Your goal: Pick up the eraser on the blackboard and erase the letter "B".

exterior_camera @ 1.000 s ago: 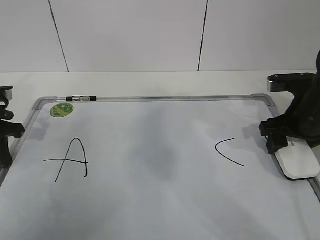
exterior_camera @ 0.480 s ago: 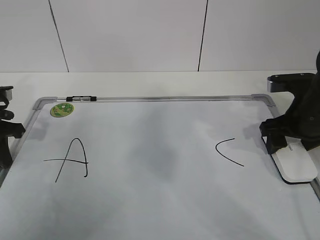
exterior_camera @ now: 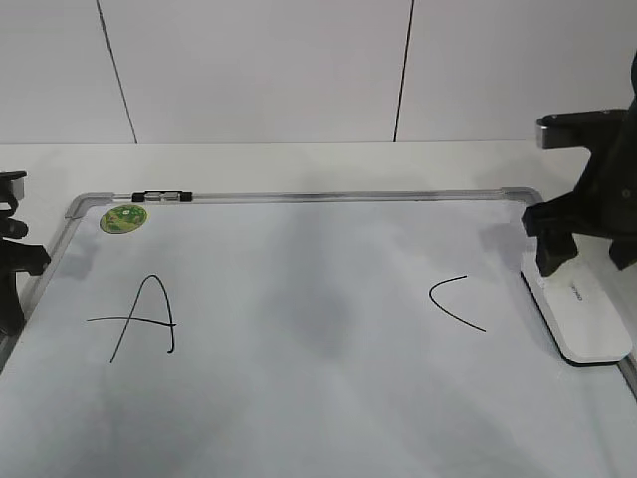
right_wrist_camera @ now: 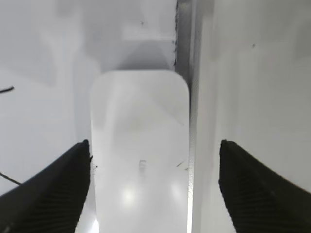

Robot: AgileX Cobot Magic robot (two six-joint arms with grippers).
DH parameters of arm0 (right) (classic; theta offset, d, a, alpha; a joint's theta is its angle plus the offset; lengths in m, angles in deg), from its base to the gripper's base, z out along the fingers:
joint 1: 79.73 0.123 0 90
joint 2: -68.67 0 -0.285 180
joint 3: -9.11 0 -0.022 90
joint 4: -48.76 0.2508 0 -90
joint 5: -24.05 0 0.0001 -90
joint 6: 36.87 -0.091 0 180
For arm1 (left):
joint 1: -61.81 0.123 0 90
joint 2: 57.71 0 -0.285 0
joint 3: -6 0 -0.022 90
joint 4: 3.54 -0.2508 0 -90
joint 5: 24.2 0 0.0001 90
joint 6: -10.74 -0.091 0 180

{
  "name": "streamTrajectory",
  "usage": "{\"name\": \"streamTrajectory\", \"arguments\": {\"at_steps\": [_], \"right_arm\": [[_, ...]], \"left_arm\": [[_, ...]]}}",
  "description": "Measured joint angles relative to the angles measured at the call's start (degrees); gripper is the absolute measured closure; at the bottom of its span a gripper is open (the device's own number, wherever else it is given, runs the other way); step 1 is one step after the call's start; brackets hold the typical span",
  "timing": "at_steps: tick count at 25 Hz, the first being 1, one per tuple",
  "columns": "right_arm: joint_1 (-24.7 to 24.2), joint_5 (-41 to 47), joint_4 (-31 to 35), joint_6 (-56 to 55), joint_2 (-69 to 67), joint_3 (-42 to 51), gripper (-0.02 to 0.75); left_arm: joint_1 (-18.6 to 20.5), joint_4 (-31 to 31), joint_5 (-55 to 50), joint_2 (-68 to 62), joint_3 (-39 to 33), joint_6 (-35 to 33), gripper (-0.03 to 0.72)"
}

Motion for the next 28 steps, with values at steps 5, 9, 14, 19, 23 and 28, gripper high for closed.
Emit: {"name": "streamTrajectory", "arguments": {"at_steps": [5, 9, 14, 19, 23, 28], "right_arm": [[0.00, 6.66, 0.29, 0.00, 0.00, -6.44, 0.127], [0.00, 11.76, 0.93, 0.00, 0.00, -10.98, 0.162], [0.00, 16.00, 1.02, 0.15, 0.00, -14.30, 0.170], [0.00, 17.10, 1.06, 1.40, 0.00, -15.67, 0.174], [0.00, 17.20, 1.16, 2.68, 0.00, -16.19, 0.182], [0.00, 17.30, 1.16, 2.92, 0.00, -16.28, 0.186]], "left_arm": [[0.00, 0.00, 0.00, 0.00, 0.00, 0.00, 0.672], [0.00, 0.04, 0.00, 0.00, 0.00, 0.00, 0.671], [0.00, 0.04, 0.00, 0.00, 0.00, -0.54, 0.642], [0.00, 0.13, 0.00, -0.11, 0.00, -1.47, 0.569], [0.00, 1.57, 0.11, -0.11, 0.00, -1.51, 0.437], [0.00, 2.22, 0.45, 0.00, 0.00, -1.51, 0.375]]}}
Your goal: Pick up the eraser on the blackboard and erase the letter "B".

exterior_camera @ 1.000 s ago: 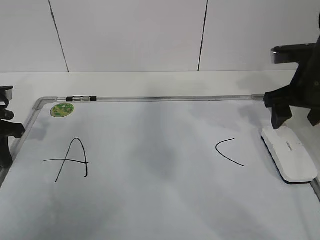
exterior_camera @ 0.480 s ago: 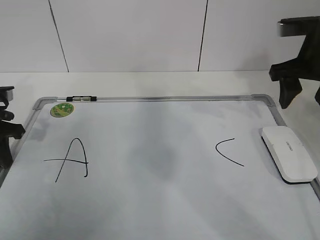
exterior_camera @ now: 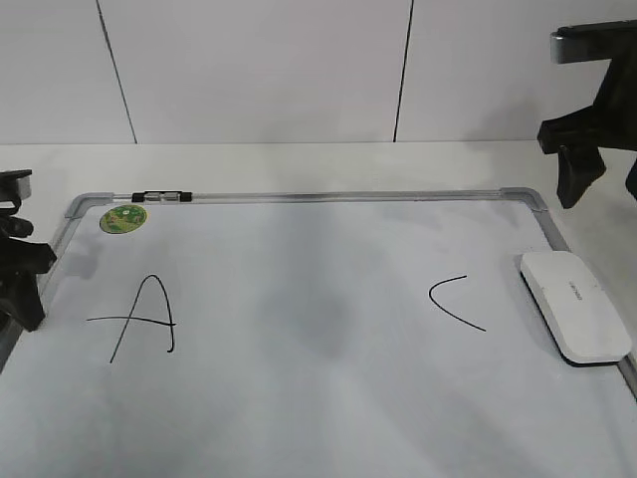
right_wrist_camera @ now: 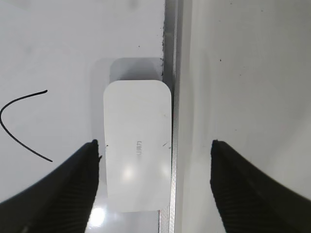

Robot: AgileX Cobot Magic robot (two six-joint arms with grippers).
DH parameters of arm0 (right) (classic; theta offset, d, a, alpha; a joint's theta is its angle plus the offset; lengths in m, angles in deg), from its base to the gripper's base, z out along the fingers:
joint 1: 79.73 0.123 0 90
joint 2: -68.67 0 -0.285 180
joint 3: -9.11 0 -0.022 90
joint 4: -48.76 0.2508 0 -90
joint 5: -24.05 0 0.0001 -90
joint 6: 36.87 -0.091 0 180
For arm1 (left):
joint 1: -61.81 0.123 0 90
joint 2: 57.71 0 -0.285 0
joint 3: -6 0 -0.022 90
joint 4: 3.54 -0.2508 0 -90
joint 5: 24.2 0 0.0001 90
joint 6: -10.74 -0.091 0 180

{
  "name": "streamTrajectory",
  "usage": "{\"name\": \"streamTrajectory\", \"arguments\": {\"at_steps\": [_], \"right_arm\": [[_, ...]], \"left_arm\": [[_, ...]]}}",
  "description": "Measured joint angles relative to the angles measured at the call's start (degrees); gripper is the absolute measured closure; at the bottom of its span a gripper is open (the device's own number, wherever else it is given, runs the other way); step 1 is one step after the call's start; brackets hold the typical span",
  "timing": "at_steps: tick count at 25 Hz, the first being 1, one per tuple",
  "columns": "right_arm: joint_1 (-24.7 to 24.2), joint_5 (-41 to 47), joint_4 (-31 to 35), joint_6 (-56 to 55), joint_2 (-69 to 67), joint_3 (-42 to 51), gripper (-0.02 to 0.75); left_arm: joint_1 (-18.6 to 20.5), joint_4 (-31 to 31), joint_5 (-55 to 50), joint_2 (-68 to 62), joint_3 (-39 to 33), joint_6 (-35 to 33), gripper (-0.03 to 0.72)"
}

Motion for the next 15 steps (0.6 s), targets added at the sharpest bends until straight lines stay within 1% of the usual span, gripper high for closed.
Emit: {"name": "streamTrajectory", "arguments": {"at_steps": [4, 9, 15], "right_arm": [[0.00, 0.00, 0.00, 0.27, 0.00, 0.00, 0.186], [0.00, 0.00, 1.63, 1.14, 1.63, 0.00, 0.186], [0.00, 0.11, 3.70, 1.56, 11.01, 1.36, 0.187]], "left_arm": [[0.00, -0.92, -2.95, 1.85, 3.27, 0.00, 0.370], [0.00, -3.65, -13.65, 4.52, 9.89, 0.00, 0.372], [0.00, -5.84, -16.61, 10.92, 10.94, 0.00, 0.419]]}}
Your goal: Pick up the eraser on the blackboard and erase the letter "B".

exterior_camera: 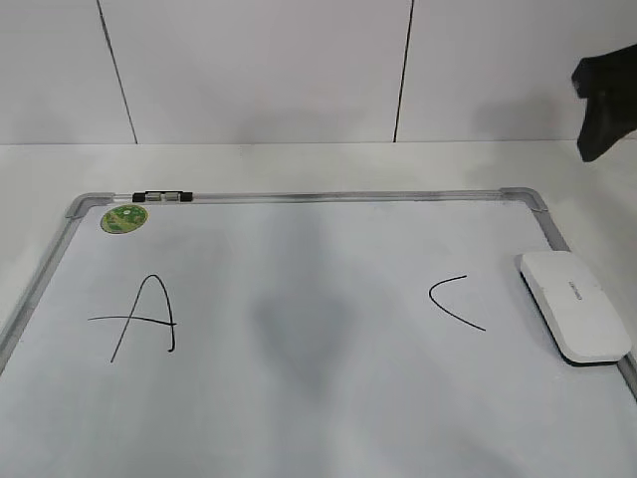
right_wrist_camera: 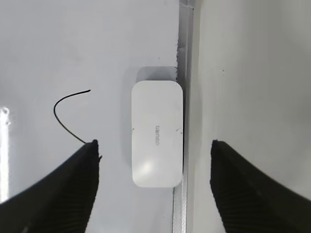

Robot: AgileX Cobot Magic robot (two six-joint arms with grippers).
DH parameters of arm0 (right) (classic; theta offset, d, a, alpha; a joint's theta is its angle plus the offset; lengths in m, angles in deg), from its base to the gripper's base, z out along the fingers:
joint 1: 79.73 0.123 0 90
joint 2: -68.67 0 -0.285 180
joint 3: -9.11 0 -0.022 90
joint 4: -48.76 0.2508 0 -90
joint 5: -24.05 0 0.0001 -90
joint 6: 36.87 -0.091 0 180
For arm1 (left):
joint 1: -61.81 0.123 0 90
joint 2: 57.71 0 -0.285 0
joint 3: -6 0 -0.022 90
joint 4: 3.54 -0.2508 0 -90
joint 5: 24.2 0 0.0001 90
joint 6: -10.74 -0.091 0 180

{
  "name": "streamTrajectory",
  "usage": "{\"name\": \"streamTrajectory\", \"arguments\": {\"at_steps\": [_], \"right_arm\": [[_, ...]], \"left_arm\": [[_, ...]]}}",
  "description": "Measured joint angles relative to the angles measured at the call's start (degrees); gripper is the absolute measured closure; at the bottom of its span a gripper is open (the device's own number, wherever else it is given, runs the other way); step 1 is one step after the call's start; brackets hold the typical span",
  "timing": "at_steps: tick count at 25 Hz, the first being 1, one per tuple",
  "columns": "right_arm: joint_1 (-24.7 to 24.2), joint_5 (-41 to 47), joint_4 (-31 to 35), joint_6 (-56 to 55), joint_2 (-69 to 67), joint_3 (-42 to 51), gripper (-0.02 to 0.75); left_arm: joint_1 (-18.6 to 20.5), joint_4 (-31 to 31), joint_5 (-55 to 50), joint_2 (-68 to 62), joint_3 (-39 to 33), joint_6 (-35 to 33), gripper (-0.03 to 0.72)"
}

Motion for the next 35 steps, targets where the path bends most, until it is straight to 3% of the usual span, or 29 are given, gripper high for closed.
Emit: {"name": "streamTrajectory", "arguments": {"at_steps": [15, 25, 35], "right_arm": [[0.00, 1.47, 0.49, 1.17, 30.78, 11.72, 0.187], [0.00, 1.88, -0.67, 1.38, 49.06, 29.04, 0.188], [0.00, 0.08, -0.67, 1.48, 64.43, 44.90, 0.188]], "left_arm": [[0.00, -0.46, -1.99, 27.99, 0.00, 0.10, 0.429], [0.00, 0.40, -2.89, 45.44, -0.47, -0.26, 0.430], [0.00, 1.80, 0.65, 71.15, -18.93, -0.92, 0.447]]}}
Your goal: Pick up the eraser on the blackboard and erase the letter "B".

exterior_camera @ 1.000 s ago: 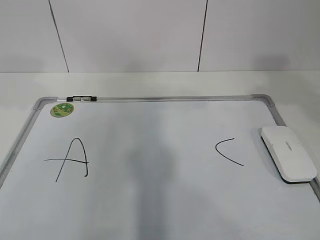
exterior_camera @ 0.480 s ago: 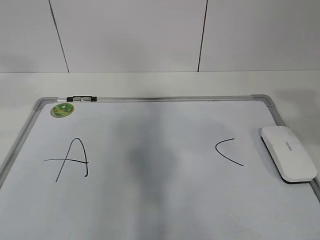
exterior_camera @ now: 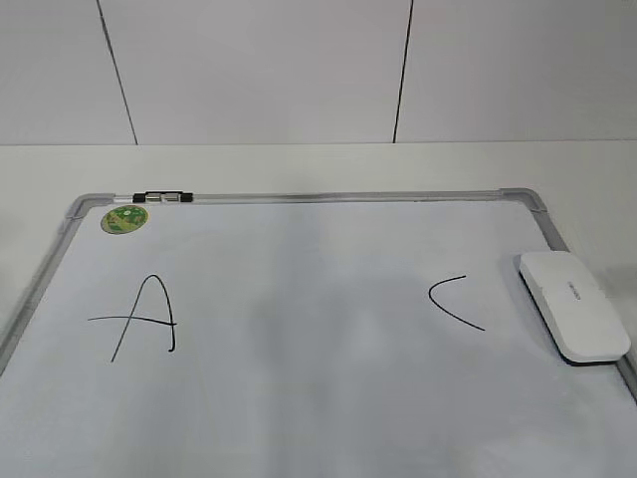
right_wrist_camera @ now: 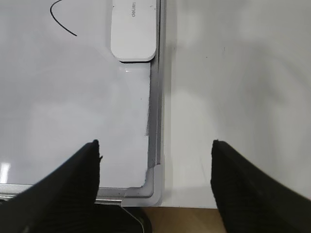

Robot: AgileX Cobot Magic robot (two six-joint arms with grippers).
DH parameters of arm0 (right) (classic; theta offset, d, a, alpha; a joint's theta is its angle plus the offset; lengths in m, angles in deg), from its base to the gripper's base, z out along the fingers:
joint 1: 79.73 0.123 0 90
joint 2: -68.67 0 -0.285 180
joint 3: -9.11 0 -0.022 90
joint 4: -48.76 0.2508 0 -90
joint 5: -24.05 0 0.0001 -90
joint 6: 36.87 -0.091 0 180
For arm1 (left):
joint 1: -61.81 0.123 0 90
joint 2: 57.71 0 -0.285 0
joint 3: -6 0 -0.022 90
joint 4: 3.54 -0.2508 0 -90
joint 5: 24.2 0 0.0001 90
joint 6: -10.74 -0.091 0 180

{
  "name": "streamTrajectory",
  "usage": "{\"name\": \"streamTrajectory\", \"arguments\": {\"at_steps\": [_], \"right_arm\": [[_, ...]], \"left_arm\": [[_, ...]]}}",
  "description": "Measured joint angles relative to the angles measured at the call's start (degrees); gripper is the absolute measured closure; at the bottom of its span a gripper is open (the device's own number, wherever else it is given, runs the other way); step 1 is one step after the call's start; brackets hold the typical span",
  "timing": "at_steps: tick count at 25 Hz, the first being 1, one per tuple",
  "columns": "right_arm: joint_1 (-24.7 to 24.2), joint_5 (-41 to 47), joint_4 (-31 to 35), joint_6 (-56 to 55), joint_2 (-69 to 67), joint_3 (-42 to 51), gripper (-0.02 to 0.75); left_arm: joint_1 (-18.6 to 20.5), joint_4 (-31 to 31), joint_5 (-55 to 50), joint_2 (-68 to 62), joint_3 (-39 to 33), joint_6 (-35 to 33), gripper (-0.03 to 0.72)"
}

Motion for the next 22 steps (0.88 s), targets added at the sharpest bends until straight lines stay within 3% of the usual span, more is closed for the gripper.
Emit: {"name": "streamTrajectory", "arguments": {"at_steps": [10, 14, 22], "right_arm": [[0.00, -2.05, -0.12, 2.72, 19.77, 6.45, 0.189], [0.00, -2.51, -0.21, 2.82, 25.03, 7.60, 0.189], [0.00, -4.60, -0.34, 3.58, 25.40, 9.43, 0.189]], "left_arm": [[0.00, 4.07, 0.15, 24.71, -20.90, -0.24, 0.452], [0.00, 3.63, 1.35, 24.48, -24.97, -0.44, 0.451], [0.00, 0.30, 4.40, 24.48, -26.36, -0.44, 0.454]]}}
